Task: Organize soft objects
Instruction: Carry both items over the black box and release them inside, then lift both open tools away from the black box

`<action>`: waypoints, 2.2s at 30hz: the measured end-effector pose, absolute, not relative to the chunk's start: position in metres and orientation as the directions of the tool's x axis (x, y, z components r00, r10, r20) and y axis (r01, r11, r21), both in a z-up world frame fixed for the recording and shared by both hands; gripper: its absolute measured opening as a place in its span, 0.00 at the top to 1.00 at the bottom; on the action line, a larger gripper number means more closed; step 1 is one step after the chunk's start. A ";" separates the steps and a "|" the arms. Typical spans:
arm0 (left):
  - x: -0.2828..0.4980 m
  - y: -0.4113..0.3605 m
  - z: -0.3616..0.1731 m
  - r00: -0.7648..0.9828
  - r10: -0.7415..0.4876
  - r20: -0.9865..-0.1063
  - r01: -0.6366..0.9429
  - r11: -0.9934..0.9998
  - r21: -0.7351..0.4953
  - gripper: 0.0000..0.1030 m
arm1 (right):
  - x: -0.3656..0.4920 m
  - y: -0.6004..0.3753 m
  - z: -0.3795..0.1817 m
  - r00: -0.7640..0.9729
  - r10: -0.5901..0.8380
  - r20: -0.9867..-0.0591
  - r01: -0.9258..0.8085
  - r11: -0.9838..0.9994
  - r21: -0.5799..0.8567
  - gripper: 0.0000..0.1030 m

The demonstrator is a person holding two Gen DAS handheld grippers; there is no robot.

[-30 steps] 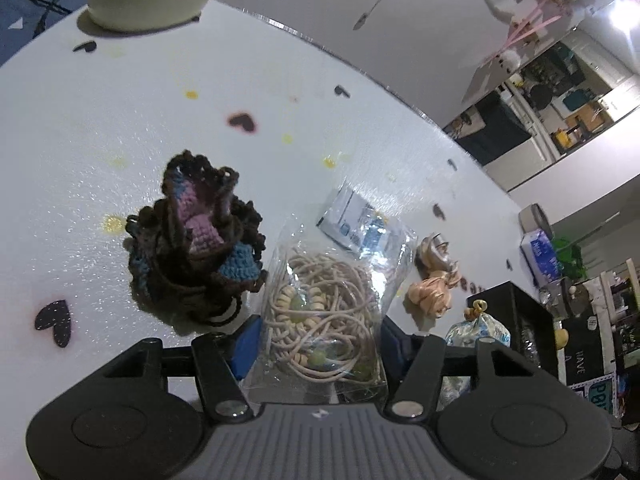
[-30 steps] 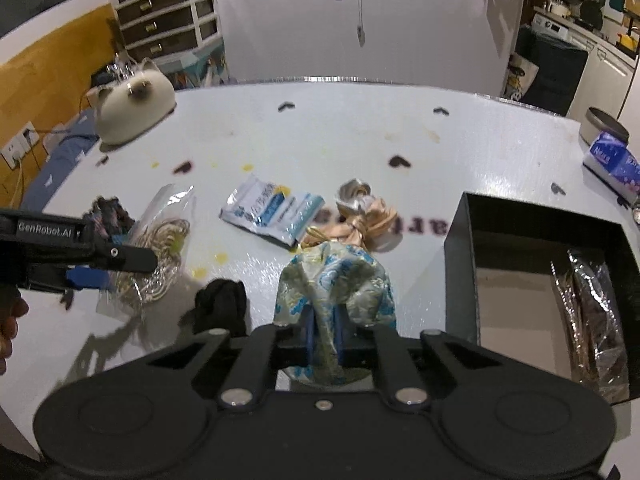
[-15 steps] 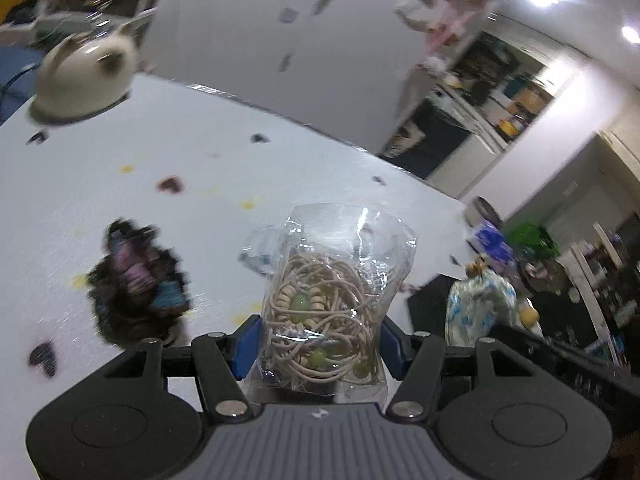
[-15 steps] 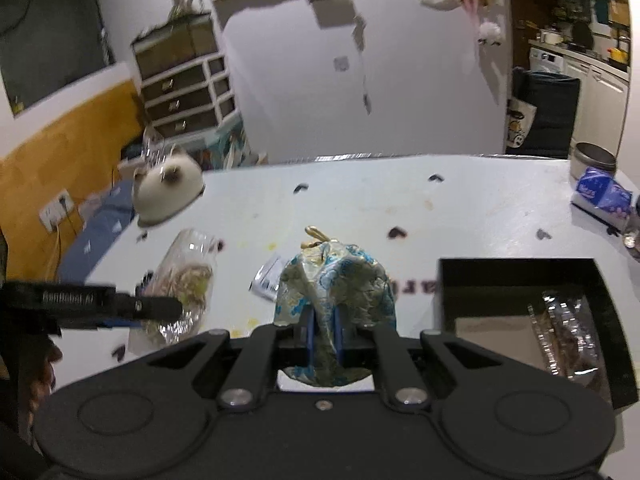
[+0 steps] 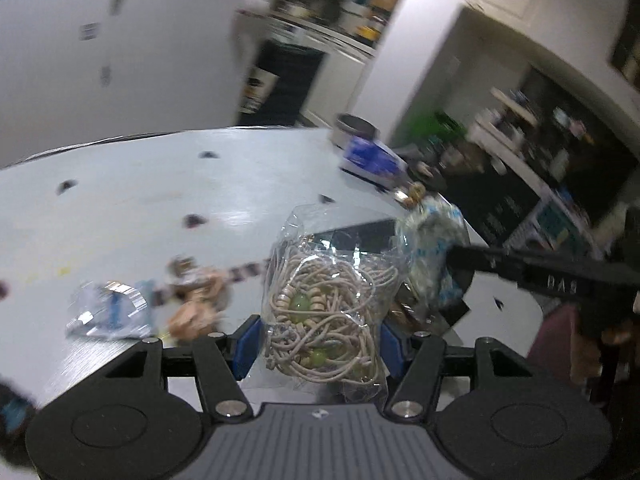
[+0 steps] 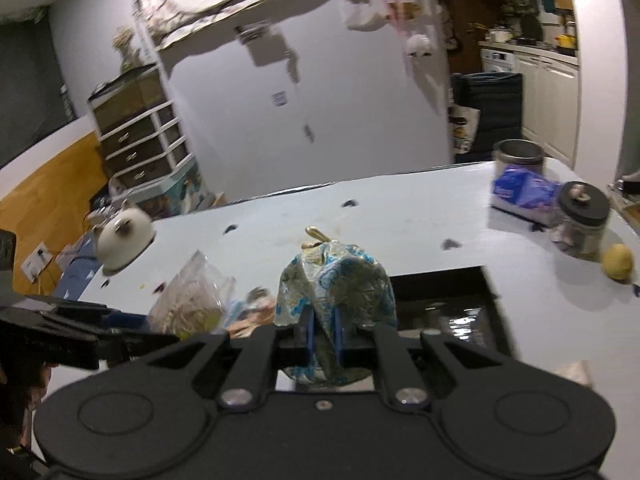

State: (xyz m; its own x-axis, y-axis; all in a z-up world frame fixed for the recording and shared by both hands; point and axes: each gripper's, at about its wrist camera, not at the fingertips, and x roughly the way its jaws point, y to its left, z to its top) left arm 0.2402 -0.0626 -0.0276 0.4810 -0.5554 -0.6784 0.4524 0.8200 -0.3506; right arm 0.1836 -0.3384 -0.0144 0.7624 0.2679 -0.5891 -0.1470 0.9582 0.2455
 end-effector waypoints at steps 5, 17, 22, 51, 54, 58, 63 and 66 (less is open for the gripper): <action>0.259 -0.120 -0.032 0.395 -0.588 -0.706 0.581 0.755 -0.304 0.41 | 0.184 -0.385 -0.013 0.789 0.228 -0.571 -0.085 0.960 0.266 0.90; 0.294 -0.234 -0.077 0.151 -0.479 -0.865 0.887 0.452 -0.096 0.41 | 0.183 -0.448 -0.023 0.791 0.188 -0.582 -0.019 0.959 0.283 0.90; 0.301 -0.257 -0.104 0.065 -0.393 -0.917 0.951 0.304 -0.063 0.41 | 0.191 -0.456 -0.027 0.781 0.198 -0.592 -0.024 0.957 0.288 0.90; 0.323 -0.204 -0.096 0.101 -0.563 -0.820 0.840 0.490 -0.233 0.00 | 0.308 -0.380 -0.112 0.490 0.318 -0.812 -0.055 0.941 0.335 0.61; 0.322 -0.199 -0.090 0.144 -0.572 -0.807 0.809 0.538 -0.238 0.00 | 0.301 -0.386 -0.097 0.522 0.344 -0.780 -0.058 0.927 0.370 0.56; 0.317 -0.195 -0.081 0.201 -0.571 -0.796 0.759 0.604 -0.242 0.00 | 0.285 -0.395 -0.075 0.572 0.351 -0.741 -0.071 0.922 0.382 0.53; 0.307 -0.190 -0.066 0.279 -0.588 -0.760 0.697 0.668 -0.261 0.00 | 0.264 -0.407 -0.052 0.637 0.334 -0.695 -0.089 0.927 0.364 0.44; 0.298 -0.187 -0.057 0.330 -0.584 -0.742 0.663 0.703 -0.258 0.00 | 0.247 -0.412 -0.040 0.678 0.316 -0.664 -0.100 0.934 0.342 0.37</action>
